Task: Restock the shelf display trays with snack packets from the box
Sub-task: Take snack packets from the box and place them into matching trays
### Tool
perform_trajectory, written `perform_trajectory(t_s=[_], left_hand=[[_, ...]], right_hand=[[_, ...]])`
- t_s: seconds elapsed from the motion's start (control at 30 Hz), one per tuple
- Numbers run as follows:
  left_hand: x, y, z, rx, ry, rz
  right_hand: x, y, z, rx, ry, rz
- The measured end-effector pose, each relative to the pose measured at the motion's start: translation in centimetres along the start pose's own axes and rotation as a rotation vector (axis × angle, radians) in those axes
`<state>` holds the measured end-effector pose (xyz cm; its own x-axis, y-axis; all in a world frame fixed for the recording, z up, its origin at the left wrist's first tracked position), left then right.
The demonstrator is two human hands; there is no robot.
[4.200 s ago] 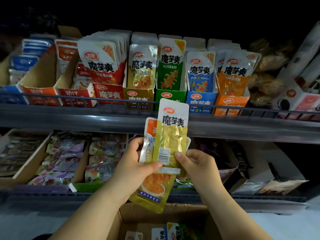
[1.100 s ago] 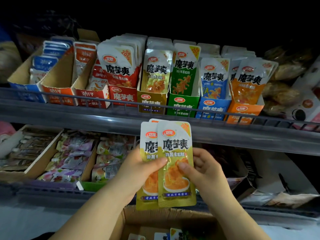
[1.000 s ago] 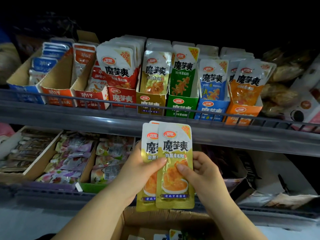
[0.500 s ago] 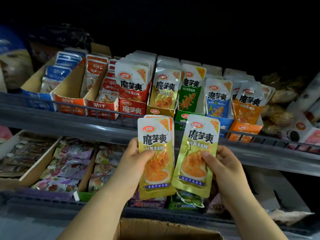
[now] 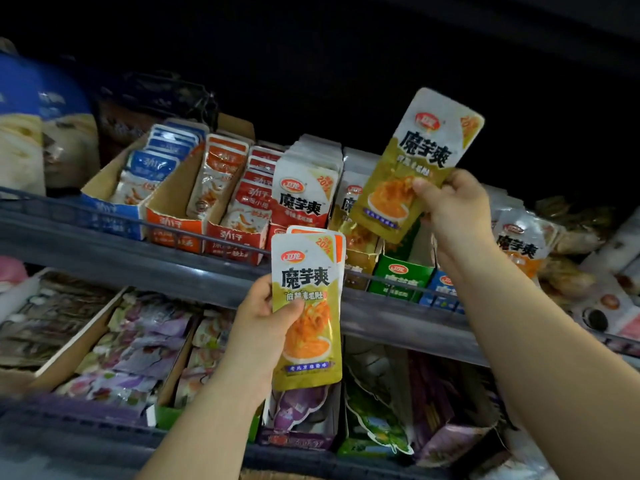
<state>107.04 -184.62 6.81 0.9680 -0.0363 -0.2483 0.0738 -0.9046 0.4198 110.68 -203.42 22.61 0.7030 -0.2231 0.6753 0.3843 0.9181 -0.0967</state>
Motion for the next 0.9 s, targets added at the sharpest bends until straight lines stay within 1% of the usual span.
perform_trajectory(t_s=[0.1, 0.2, 0.27, 0.4, 0.47, 0.53, 0.63, 0.7, 0.73, 0.77, 0.8, 0.9], left_hand=[[0.1, -0.2, -0.3, 0.009, 0.015, 0.008], [0.2, -0.3, -0.4, 0.013, 0.021, 0.021], [0.3, -0.5, -0.6, 0.029, 0.036, 0.012], [0.5, -0.9, -0.9, 0.054, 0.061, -0.008], [0.5, -1.1, -1.0, 0.068, 0.063, -0.027], [0.4, -1.2, -1.1, 0.091, 0.074, -0.045], [0.4, -1.2, -1.2, 0.105, 0.087, -0.054], [0.4, -1.3, -1.2, 0.101, 0.089, -0.065], [0.3, -1.3, -1.2, 0.093, 0.088, -0.068], [0.4, -1.3, -1.2, 0.081, 0.086, -0.071], [0.3, -1.2, -1.2, 0.069, 0.084, -0.074], [0.3, -1.0, -1.4, 0.034, 0.097, -0.086]], right_hand=[[0.7, 1.5, -0.8, -0.102, -0.006, 0.085], [0.4, 2.6, -3.2, -0.139, 0.108, 0.17], [0.1, 3.1, -4.3, -0.18, 0.141, 0.233], [-0.4, 4.0, -4.3, -0.362, 0.053, 0.392], [-0.7, 4.1, -4.3, -0.438, 0.025, 0.422], [-0.7, 3.8, -4.2, -0.495, -0.011, 0.365], [-1.0, 2.5, -4.2, -0.469, 0.0, 0.196], [-1.9, 1.4, -3.3, -0.463, -0.061, 0.079], [-2.7, 1.1, -2.8, -0.446, -0.102, 0.052], [-3.6, 1.2, -2.4, -0.421, -0.125, 0.067], [-4.6, 1.7, -2.4, -0.389, -0.12, 0.124], [-8.2, 4.2, -3.4, -0.262, -0.011, 0.401]])
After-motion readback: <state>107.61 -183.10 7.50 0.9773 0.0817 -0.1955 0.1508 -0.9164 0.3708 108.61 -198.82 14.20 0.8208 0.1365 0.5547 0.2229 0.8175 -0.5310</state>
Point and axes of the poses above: each hand's wrist, its own x-axis towards the middle knuckle, its own y-axis out of the palm, z = x × y, the point moved 8 cm from there along x, towards the middle knuckle, and after that the axes turned 15 degrees about -y, right-handed, at the moved point
